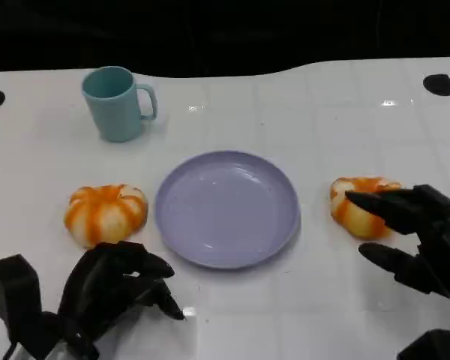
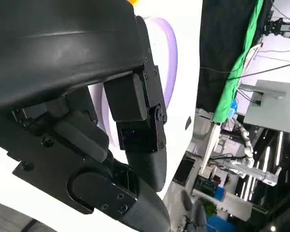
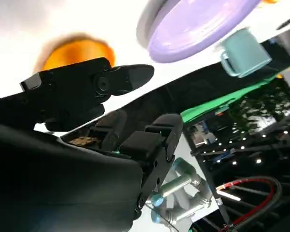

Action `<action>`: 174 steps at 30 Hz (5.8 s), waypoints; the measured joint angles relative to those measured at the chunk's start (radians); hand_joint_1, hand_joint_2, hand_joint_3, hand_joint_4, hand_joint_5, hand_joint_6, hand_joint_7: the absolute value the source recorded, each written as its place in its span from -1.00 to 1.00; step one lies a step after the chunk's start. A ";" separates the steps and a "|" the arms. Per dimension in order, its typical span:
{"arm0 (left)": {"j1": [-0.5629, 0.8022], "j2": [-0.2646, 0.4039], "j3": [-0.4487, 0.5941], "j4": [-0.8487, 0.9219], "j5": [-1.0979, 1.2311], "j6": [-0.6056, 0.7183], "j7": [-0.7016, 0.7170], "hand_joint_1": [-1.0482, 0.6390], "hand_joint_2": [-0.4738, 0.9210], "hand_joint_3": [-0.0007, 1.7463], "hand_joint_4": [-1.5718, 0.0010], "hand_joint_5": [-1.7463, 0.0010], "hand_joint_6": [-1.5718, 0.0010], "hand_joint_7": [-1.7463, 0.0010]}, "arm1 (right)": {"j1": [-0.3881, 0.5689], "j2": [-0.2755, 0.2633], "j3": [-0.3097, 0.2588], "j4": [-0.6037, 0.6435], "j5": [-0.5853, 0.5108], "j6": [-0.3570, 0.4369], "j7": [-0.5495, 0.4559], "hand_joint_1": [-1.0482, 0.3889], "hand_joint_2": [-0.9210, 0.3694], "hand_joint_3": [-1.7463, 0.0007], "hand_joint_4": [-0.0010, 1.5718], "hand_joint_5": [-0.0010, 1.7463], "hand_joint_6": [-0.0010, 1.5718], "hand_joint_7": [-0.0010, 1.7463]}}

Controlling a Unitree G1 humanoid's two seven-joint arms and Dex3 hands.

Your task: Grasp the bread from the table and place it into the plate.

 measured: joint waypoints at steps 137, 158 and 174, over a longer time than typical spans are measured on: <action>0.038 -0.007 -0.030 -0.048 0.002 -0.004 0.004 -1.00 0.72 -1.00 -1.00 0.32 -1.00 0.78 | -0.737 0.338 0.368 0.741 -0.049 0.129 0.103 -0.05 -0.86 0.71 -0.33 -0.22 -0.19 -0.78; 0.043 -0.007 -0.032 -0.056 0.002 -0.004 0.005 -1.00 0.73 -1.00 -1.00 0.32 -1.00 0.79 | -0.684 0.257 0.361 0.522 -0.029 0.225 0.318 -0.51 -1.00 0.82 -1.00 -0.48 -0.65 -0.99; 0.043 -0.009 -0.032 -0.054 0.003 -0.004 0.012 -1.00 0.72 -1.00 -1.00 0.32 -1.00 0.77 | -0.429 0.128 0.244 0.208 0.049 0.125 0.265 0.00 -0.94 0.99 -0.57 -0.15 -0.23 -0.83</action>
